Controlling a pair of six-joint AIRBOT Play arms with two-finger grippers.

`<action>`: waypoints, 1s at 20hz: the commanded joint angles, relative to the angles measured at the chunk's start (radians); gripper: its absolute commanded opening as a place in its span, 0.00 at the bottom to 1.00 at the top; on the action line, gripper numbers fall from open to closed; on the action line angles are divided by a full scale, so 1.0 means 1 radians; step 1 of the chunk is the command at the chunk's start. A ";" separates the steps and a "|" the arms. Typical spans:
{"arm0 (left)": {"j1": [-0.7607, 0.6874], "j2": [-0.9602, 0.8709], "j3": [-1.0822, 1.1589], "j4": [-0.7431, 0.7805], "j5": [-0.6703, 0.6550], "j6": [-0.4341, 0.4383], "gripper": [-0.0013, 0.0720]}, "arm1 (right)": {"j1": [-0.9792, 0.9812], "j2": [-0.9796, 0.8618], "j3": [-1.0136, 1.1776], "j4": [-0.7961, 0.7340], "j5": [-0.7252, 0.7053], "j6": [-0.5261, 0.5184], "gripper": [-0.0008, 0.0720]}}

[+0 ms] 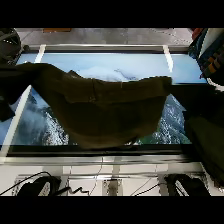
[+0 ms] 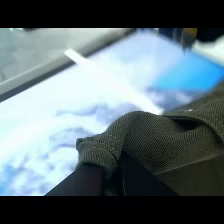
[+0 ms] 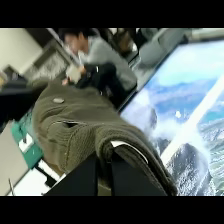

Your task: Fold the clothes and pants, and hang the long-sleeved shirts on hangers.

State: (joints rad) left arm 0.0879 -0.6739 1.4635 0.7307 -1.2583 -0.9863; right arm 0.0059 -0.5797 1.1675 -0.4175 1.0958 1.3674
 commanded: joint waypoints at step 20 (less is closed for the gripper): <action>-0.176 -0.623 -0.386 -0.218 0.291 -0.087 0.06 | 0.183 -0.686 -0.236 -0.465 -0.615 0.246 0.08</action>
State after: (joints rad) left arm -0.0807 -1.2850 1.0710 0.4988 -0.8158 -1.0138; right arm 0.1909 -1.2438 0.9092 -0.7437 0.4171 1.6482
